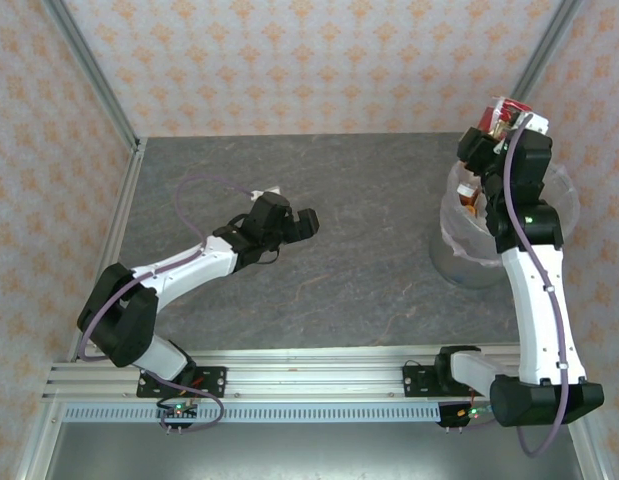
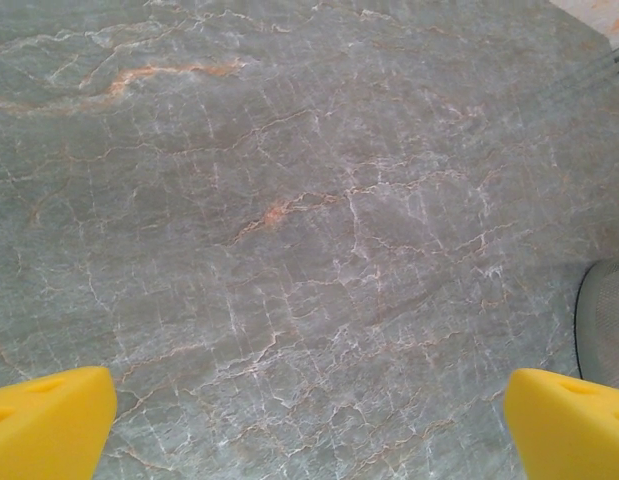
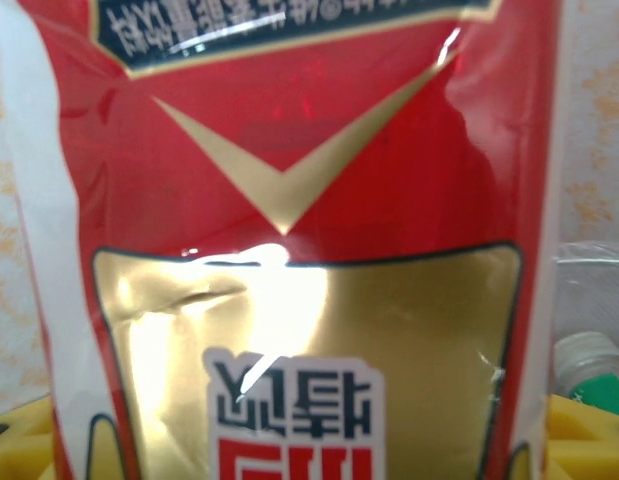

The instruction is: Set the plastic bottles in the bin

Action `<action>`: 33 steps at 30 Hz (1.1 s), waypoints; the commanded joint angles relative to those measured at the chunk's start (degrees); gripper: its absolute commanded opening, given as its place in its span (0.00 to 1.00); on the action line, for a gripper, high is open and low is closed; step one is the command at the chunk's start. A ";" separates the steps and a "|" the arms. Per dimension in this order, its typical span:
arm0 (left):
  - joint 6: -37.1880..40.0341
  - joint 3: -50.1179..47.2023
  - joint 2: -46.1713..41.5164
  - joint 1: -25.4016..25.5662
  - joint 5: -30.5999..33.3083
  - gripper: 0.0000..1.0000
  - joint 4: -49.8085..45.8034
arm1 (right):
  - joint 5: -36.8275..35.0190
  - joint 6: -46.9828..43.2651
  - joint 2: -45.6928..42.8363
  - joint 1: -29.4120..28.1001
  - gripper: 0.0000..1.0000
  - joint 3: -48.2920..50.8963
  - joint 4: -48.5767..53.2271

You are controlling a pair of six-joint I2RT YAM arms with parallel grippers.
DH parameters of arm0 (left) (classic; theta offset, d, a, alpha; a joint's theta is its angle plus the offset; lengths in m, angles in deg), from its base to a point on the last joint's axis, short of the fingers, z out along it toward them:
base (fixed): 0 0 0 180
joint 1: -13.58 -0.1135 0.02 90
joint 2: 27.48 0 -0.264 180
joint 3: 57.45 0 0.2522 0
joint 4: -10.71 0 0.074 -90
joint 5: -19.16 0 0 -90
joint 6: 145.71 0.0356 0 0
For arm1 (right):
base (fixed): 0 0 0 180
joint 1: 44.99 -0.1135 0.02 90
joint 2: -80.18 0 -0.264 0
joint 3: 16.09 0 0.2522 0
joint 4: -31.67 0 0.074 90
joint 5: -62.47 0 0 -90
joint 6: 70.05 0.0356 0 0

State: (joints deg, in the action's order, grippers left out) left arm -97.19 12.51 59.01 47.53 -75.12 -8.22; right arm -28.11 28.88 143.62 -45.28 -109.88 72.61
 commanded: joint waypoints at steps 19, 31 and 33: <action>3.59 -1.09 -1.20 -0.53 1.26 1.00 0.95 | -8.19 48.61 0.68 11.90 0.72 8.98 -7.66; 3.68 -2.84 -3.24 -0.54 2.47 1.00 0.60 | -9.68 55.41 1.54 12.19 0.99 9.83 -5.17; 3.68 -2.98 -3.41 -0.54 2.49 1.00 0.54 | -10.14 55.21 1.10 12.23 0.99 9.61 -4.54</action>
State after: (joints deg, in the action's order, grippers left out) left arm -94.63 10.11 57.88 47.53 -74.64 -7.89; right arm -35.94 82.52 146.22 -33.52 -100.33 67.45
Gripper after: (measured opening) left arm 0.999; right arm 0.990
